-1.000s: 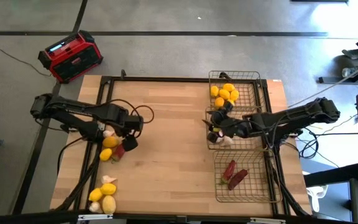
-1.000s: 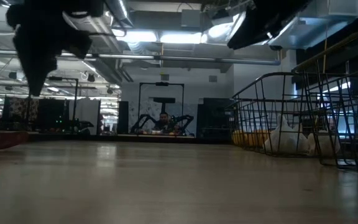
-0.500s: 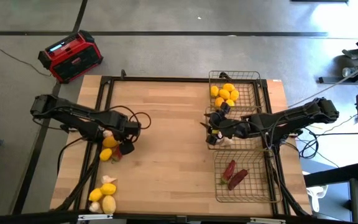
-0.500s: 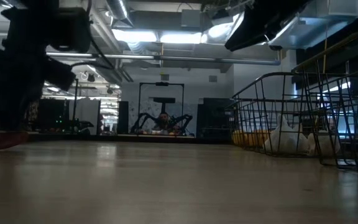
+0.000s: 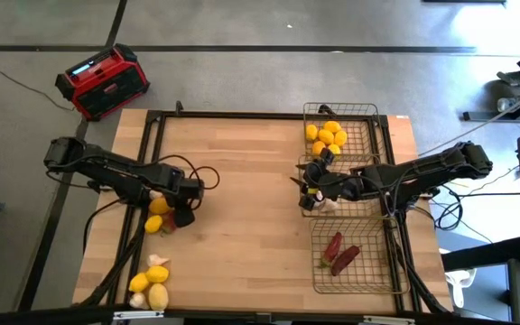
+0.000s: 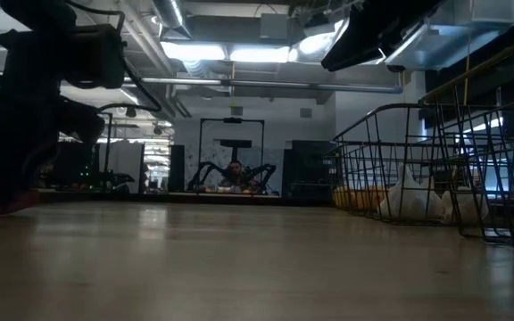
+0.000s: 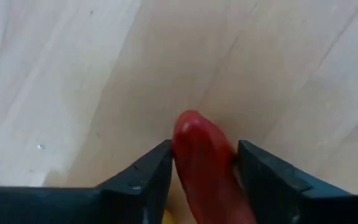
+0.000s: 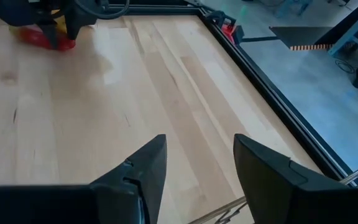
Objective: Sort produce into baskets
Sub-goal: Put the red chili pepper into the bottom wire basket
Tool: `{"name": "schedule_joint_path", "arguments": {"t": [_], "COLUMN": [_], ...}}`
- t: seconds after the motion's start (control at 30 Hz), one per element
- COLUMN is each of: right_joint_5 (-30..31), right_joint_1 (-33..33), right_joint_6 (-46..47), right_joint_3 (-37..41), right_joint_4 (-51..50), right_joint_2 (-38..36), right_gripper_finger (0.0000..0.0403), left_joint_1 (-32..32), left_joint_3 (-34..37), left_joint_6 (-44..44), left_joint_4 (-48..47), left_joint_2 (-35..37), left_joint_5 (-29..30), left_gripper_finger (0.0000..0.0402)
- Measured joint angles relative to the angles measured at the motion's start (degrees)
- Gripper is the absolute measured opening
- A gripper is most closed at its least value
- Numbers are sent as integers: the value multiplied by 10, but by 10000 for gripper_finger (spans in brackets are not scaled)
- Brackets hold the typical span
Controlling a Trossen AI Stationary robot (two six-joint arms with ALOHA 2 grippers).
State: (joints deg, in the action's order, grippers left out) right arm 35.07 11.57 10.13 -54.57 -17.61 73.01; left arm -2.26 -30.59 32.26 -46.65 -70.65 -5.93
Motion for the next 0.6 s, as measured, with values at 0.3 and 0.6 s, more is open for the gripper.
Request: {"name": "schedule_joint_path", "arguments": {"t": [0.3,0.6], "right_joint_5": [-1,-1], "right_joint_1": [0,0], "right_joint_6": [-1,-2], "right_joint_3": [0,0], "right_joint_4": [-1,6], "right_joint_2": [0,0], "right_gripper_finger": [182,182], "left_joint_1": [0,0], "left_joint_3": [-15,-90], "left_joint_6": [-68,-99], "left_joint_4": [22,-14], "left_joint_2": [4,49], "left_joint_5": [1,66], "left_gripper_finger": [75,88]}}
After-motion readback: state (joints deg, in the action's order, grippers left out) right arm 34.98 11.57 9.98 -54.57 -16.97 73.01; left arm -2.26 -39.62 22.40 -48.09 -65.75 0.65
